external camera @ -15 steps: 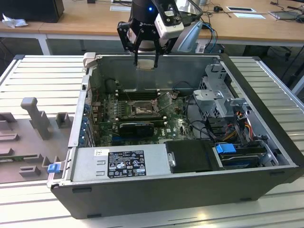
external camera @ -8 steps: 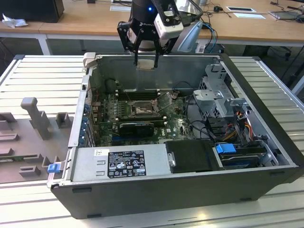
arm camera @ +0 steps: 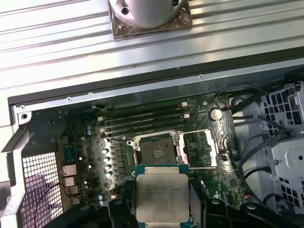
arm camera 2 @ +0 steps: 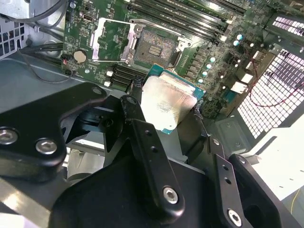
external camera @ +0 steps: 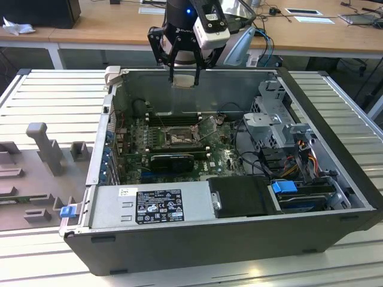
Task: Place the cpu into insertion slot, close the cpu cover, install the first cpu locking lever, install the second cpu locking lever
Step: 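Place the cpu into insertion slot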
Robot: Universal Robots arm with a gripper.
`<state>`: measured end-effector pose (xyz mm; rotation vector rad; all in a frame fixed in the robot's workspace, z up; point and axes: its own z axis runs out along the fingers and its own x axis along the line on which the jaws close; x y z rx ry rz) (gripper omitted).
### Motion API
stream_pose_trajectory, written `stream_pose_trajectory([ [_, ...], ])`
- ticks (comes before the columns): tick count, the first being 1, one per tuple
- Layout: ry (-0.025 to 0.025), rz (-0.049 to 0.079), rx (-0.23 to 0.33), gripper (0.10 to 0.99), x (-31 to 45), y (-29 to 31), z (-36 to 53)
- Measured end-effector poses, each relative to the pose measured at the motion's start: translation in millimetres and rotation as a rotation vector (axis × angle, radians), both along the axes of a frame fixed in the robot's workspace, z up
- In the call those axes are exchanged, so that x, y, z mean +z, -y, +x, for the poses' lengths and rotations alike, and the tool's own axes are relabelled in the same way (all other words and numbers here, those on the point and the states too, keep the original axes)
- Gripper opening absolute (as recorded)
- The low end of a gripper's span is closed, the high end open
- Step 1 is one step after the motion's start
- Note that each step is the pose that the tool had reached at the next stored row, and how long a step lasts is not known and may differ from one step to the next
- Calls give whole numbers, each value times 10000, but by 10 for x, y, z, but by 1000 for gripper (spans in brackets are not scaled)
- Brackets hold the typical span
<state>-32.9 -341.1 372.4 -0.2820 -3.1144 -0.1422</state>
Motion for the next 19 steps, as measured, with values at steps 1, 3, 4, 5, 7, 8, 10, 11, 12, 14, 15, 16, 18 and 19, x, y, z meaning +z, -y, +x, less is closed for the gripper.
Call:
stream_pose_trajectory([
  [1,0,0,-27,541,0,0,0],
  [3,-1,0,-108,541,0,0,0],
  [4,0,0,-129,541,0,0,0],
  [5,0,0,-167,541,0,0,0],
  [7,0,0,-219,541,0,0,0],
  [8,0,0,-258,541,0,0,0],
  [10,0,0,-302,541,0,0,0],
  [11,0,0,-325,541,0,0,0],
  [12,-1,0,-342,541,0,0,0],
  [14,0,0,-396,541,0,0,0],
  [15,0,0,-434,541,0,0,0],
  [16,-1,0,-485,541,0,0,0],
  [18,0,0,-530,541,0,0,0],
  [19,0,0,-553,541,0,0,0],
])
